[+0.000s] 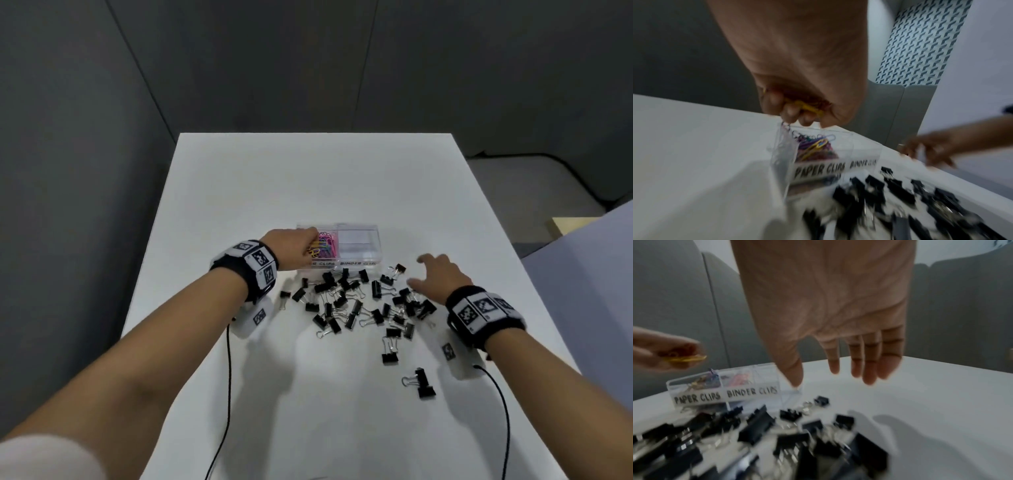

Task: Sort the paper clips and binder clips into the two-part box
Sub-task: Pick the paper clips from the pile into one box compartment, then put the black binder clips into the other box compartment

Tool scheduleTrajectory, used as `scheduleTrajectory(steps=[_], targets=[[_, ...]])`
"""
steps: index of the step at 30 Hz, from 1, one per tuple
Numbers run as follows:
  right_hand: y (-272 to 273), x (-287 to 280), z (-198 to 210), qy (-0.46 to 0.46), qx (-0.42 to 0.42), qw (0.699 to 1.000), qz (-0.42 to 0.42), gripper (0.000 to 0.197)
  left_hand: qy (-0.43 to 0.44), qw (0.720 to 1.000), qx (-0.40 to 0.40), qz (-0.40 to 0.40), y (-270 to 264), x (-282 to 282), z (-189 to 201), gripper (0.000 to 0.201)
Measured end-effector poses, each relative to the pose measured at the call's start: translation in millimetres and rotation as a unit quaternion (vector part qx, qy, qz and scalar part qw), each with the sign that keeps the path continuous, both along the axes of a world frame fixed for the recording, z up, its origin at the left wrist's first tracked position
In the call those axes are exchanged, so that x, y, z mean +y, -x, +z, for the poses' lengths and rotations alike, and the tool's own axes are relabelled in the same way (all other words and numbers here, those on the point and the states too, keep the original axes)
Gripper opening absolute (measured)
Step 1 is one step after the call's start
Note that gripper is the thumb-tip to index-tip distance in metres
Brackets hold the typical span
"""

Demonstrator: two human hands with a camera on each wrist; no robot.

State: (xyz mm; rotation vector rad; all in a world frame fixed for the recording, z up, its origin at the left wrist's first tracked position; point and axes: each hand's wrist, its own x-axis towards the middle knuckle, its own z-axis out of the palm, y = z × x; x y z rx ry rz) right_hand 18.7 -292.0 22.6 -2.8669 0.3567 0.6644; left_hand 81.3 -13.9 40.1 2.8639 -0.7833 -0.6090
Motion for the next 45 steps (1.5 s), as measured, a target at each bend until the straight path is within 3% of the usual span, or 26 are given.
scheduleTrajectory(steps=[4, 8, 12, 22, 28, 32, 37, 45], targets=[[27, -21, -22, -0.023, 0.125, 0.991, -0.045, 0.084, -0.022, 1.000, 0.012, 0.017, -18, -28, -5, 0.036], [36, -9, -36, -0.080, 0.084, 0.992, -0.050, 0.077, -0.062, 0.998, -0.006, -0.004, -23, -35, -14, 0.040], [32, 10, -41, -0.109, 0.062, 0.991, -0.044, 0.061, -0.049, 0.999, -0.013, -0.008, -23, -33, -15, 0.040], [24, 44, -49, -0.074, 0.049, 0.996, -0.003, 0.060, -0.006, 0.999, -0.046, 0.002, -19, -27, -6, 0.048], [24, 41, -46, -0.071, 0.047, 0.996, 0.019, 0.063, 0.101, 0.975, -0.140, 0.137, 9, 4, -13, 0.026], [22, 38, -46, -0.052, 0.036, 0.998, 0.024, 0.070, 0.025, 0.979, -0.043, 0.196, 32, 27, -37, 0.031], [25, 44, -45, -0.055, 0.051, 0.996, 0.049, 0.069, 0.026, 0.975, 0.108, 0.192, 59, 29, -58, 0.072], [25, 42, -45, -0.111, 0.042, 0.992, 0.033, 0.047, 0.077, 0.970, 0.115, 0.201, 81, -14, -65, 0.085]])
